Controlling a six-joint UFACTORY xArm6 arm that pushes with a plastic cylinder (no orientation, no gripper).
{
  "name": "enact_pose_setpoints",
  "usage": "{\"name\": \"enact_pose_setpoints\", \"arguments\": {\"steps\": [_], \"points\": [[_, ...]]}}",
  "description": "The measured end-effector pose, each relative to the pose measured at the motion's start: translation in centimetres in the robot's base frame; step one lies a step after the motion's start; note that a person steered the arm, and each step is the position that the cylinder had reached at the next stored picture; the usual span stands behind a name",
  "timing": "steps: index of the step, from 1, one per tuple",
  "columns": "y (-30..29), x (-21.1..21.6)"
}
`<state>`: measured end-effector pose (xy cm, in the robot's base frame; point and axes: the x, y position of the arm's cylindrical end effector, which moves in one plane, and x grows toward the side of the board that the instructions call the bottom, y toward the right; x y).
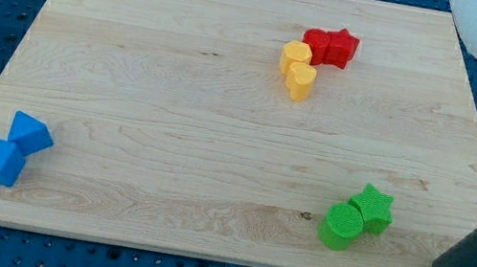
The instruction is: Separate green star from green circle
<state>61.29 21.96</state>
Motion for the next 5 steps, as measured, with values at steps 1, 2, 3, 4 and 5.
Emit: {"name": "enact_pose_setpoints", "arguments": {"steps": [1,2,3,4,5], "points": [[0.0,0.0],[-0.3,0.0],[-1.4,0.0],[-2.0,0.0],[-2.6,0.0]]}}
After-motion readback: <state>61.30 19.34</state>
